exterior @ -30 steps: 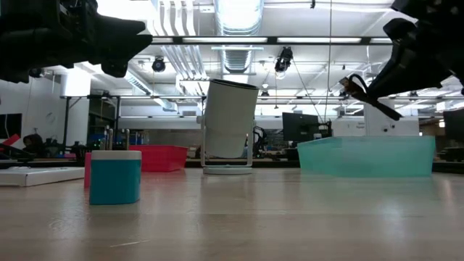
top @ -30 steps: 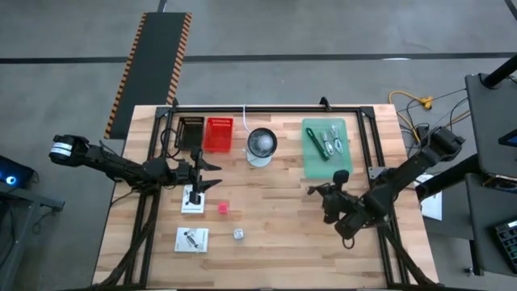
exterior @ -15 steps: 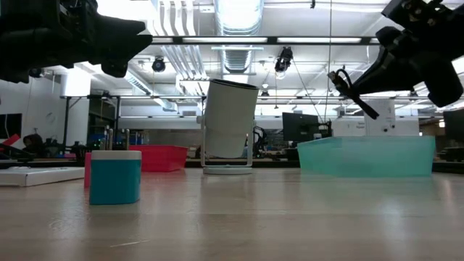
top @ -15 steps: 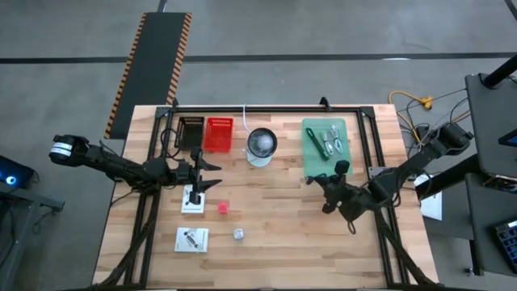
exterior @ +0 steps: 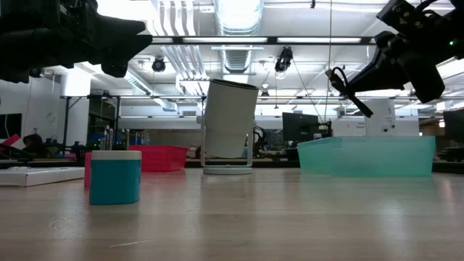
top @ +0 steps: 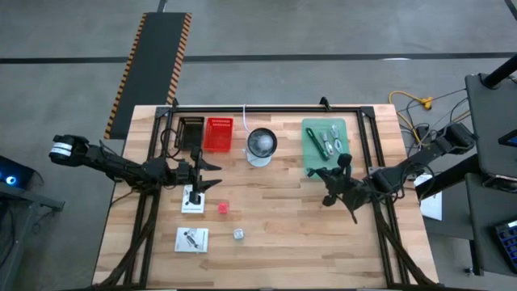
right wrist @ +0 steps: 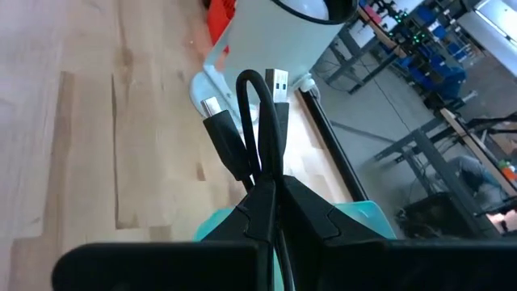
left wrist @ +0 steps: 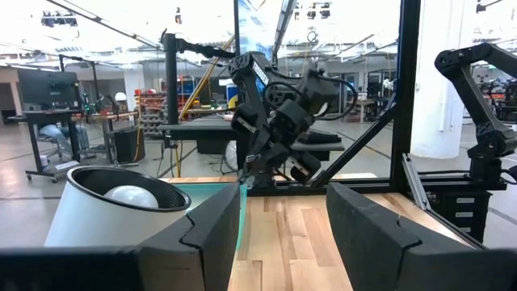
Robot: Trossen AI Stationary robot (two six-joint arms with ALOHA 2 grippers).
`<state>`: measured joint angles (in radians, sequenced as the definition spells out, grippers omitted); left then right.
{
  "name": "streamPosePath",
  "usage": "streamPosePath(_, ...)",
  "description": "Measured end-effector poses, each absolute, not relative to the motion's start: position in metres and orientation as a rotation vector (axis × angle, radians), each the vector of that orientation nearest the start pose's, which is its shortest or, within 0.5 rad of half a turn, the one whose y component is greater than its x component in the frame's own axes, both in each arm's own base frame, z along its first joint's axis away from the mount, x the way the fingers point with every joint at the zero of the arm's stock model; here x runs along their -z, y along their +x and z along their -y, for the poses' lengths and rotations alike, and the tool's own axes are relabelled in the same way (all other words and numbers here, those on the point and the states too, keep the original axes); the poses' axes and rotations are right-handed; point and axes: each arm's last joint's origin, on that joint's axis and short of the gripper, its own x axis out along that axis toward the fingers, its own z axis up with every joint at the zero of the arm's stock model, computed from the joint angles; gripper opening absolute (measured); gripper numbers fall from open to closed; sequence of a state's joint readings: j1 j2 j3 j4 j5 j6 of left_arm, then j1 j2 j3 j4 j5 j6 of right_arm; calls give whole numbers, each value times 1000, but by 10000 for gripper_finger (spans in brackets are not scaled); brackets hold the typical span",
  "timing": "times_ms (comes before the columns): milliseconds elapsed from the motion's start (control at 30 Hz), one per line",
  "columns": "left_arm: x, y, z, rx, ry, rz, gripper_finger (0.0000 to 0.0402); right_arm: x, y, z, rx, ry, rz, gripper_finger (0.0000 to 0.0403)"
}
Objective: Pick and place items into bin
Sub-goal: Put the black charger cable into the green bin
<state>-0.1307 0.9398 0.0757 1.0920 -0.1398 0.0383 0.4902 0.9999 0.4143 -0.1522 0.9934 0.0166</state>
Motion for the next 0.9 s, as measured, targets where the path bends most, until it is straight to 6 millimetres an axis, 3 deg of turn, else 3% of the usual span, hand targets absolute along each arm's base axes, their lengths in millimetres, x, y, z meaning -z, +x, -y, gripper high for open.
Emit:
streamPosePath(300,-191,162,17,-13,7,225,171,-182,171,-47,557,-497,-581,8)
streamPosePath(700,-191,162,17,-13,7,225,171,-182,177,-7,693,-506,-684,8)
streamPosePath(900,-191,162,17,-13,7,225,171,-183,177,-2,731,-506,-693,8)
